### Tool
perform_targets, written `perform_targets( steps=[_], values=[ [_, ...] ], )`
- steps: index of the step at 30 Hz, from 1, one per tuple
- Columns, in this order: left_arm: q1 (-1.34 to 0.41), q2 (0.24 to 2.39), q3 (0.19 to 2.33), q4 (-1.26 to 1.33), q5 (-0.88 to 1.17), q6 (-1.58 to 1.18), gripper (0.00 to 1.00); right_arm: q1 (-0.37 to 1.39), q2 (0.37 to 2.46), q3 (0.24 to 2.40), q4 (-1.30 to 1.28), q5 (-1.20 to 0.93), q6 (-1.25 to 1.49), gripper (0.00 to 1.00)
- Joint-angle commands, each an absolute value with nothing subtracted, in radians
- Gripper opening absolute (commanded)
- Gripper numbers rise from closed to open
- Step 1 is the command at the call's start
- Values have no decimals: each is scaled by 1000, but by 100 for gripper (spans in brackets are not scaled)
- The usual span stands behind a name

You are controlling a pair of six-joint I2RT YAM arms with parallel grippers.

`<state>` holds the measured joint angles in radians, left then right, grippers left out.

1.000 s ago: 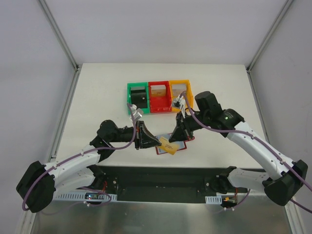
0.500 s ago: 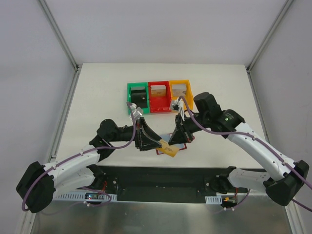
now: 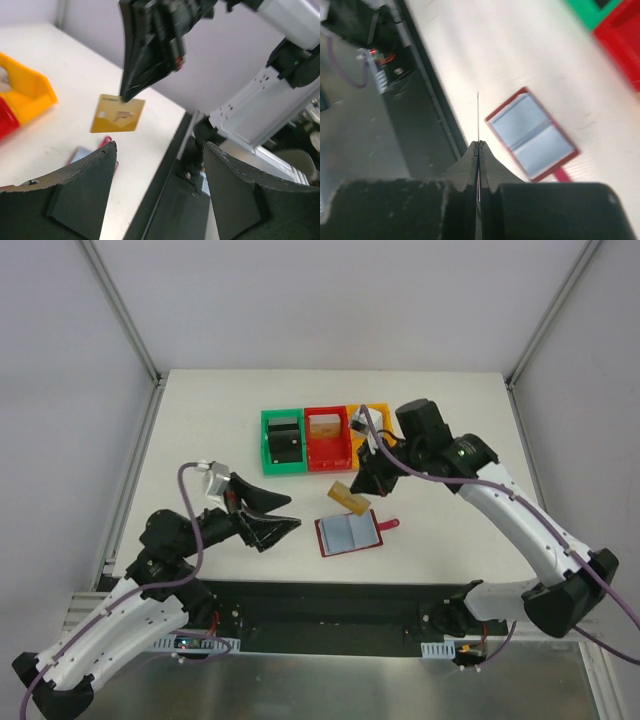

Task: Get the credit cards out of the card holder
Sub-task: Place the credit card in the storage box.

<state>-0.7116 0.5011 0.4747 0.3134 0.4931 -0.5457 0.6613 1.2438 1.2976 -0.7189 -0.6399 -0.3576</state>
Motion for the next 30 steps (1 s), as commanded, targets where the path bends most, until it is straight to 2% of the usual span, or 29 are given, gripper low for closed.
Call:
perform_targets(
  steps=[1,6,13,22,30],
  values=[
    [-701,351,520,126,242,-453,69,650,1403,1478,-756,-378,-439,0],
    [-701,316,503,103,250,-489,68,643,1564,1601,-684,-256,-570,0],
    [-701,270,471,84,281,-509,68,620,1664,1658,-568,-385,-886,0],
    [-701,276,486,12,318,-465,68,589,1896,1916,-730,-497,-1167,0],
    [-701,302,499,-46,316,-439,67,542,2016,2028,-762,-557,-1324,0]
  ],
)
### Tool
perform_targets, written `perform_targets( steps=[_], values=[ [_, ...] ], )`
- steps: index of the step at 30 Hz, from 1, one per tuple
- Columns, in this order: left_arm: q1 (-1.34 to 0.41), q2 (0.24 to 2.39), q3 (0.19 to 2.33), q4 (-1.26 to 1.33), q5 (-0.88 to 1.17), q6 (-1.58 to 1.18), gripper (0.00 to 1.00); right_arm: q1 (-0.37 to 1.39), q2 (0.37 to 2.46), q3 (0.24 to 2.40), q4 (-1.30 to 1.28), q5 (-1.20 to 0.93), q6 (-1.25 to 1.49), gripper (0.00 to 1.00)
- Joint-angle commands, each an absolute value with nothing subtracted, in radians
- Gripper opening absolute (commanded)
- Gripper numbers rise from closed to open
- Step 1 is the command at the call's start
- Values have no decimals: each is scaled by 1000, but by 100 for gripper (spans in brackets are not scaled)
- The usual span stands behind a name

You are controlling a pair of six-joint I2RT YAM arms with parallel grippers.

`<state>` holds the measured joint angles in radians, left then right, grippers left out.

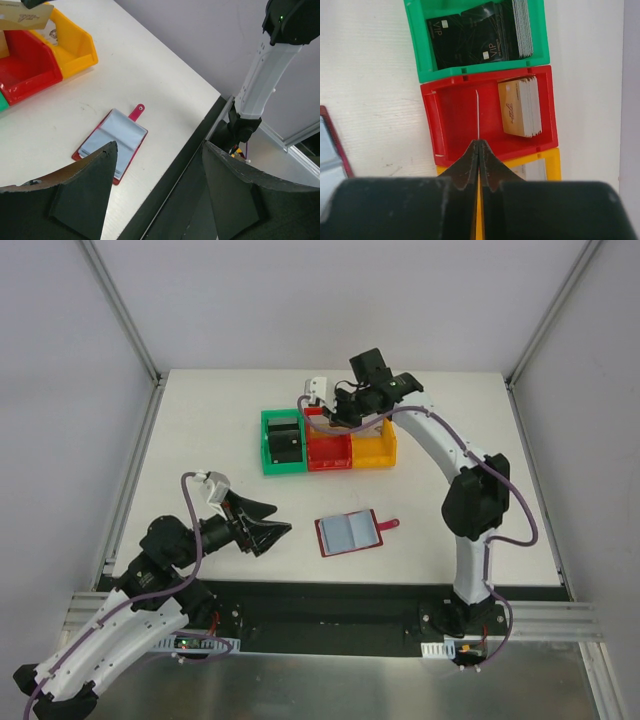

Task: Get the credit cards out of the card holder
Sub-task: Place the credit card in the storage box.

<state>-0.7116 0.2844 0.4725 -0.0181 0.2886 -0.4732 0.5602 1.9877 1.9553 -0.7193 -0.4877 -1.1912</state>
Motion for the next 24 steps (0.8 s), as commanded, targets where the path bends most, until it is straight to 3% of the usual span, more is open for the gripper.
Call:
perform_targets(
  steps=[1,24],
  values=[
    [-701,307,500,-52,313,-434,67,538,2025,2034,-759,-566,-1341,0],
    [-701,380,491,-60,296,-408,67,554,2158,1956,-583,-520,-1373,0]
  ],
)
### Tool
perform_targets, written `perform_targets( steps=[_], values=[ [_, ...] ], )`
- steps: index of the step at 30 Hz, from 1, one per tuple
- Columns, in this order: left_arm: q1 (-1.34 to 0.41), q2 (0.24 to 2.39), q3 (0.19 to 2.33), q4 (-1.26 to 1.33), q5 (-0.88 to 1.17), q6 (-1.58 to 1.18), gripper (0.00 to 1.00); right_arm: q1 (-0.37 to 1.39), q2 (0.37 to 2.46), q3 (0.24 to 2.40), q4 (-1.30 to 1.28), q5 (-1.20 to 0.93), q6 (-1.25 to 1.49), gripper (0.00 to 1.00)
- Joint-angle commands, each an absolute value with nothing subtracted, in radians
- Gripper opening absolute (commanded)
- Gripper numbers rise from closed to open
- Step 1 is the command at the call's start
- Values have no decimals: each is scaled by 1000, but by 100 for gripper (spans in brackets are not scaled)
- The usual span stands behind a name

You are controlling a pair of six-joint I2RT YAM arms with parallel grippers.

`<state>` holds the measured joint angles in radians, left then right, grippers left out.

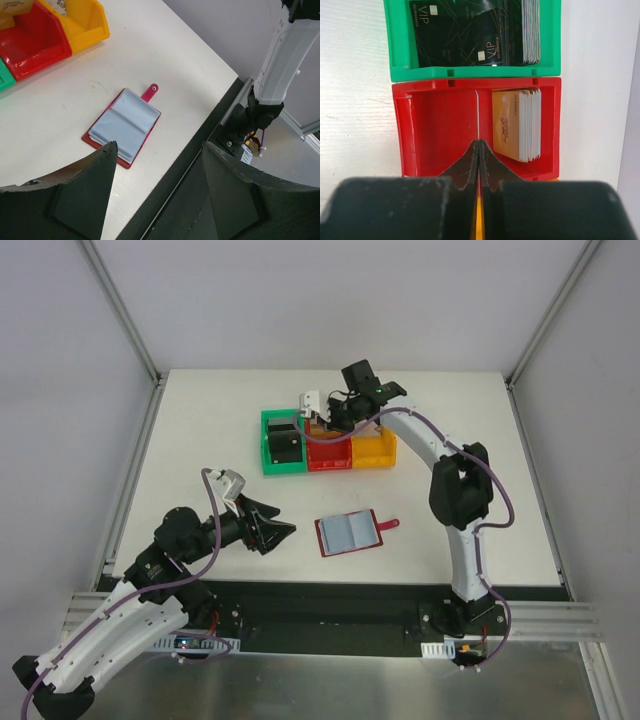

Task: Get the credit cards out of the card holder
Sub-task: Place the credit card in the storage box.

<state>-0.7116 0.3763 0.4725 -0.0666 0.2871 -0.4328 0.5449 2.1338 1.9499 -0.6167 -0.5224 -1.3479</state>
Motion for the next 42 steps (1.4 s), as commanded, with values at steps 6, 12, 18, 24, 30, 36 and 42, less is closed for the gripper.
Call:
perform_targets(
  steps=[6,12,18,24,30,36,42],
  values=[
    [-701,385,488,-58,291,-402,67,564,2184,1934,-557,-471,-1381,0],
    [-701,396,491,-60,291,-399,67,569,2200,1908,-523,-450,-1379,0],
    [-701,408,491,-60,290,-396,67,572,2223,1896,-494,-423,-1379,0],
    [-700,417,495,-60,288,-391,67,572,2252,1899,-482,-413,-1381,0],
    [-701,423,492,-60,285,-390,67,571,2267,1907,-465,-416,-1381,0],
    [-701,426,492,-60,282,-387,67,571,2284,1928,-463,-425,-1379,0],
    [-700,428,494,-58,279,-385,67,571,2298,1950,-449,-416,-1370,0]
  ],
)
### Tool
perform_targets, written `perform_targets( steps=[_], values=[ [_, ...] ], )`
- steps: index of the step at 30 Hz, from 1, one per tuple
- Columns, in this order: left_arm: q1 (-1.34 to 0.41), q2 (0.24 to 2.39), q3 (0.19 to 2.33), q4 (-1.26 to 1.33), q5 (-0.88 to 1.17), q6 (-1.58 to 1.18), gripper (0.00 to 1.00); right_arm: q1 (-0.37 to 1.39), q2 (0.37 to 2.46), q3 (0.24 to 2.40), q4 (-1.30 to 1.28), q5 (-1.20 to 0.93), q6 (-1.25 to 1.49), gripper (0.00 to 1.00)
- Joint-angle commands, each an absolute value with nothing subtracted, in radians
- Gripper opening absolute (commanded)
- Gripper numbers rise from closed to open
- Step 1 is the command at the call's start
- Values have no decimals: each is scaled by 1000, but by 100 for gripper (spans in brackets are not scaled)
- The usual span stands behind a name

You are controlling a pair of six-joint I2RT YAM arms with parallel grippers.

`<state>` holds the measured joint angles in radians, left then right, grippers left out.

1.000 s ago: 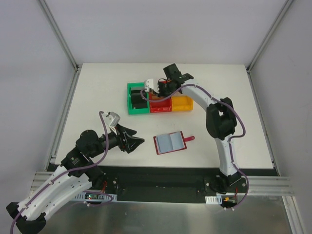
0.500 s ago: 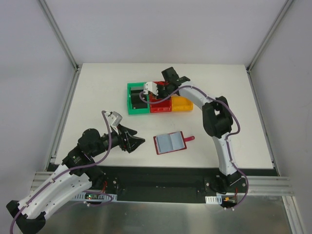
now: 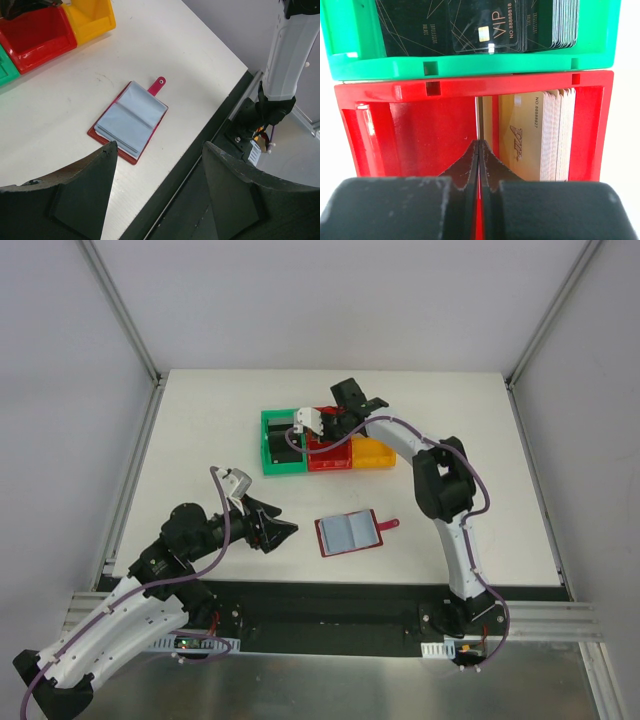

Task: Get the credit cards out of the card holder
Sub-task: Place the credit card in the storage box.

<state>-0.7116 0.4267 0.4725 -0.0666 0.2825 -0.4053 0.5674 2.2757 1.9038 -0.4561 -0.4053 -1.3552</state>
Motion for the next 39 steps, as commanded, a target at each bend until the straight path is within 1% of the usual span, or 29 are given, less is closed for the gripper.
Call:
perform_targets(
  steps=[1,8,12,14,19,21,28,33,39],
  values=[
    [-701,428,494,-60,279,-385,67,569,2301,1953,-449,-416,-1367,0],
    [-701,434,494,-60,281,-385,67,569,2299,1954,-430,-384,-1358,2],
    [-701,437,494,-58,281,-384,67,571,2295,1956,-422,-368,-1355,5],
    [-701,440,495,-58,281,-383,67,571,2296,1956,-413,-354,-1350,9],
    [-701,443,494,-57,287,-387,67,569,2306,1971,-397,-333,-1336,11],
    [-700,445,494,-58,285,-388,67,569,2310,1979,-393,-328,-1330,14],
    [-701,448,497,-57,284,-387,67,571,2325,1999,-368,-310,-1312,18],
    [-701,449,497,-57,285,-387,68,572,2338,2013,-342,-284,-1290,24],
    [-701,456,500,-58,285,-383,68,572,2345,2034,-316,-265,-1272,28]
  ],
)
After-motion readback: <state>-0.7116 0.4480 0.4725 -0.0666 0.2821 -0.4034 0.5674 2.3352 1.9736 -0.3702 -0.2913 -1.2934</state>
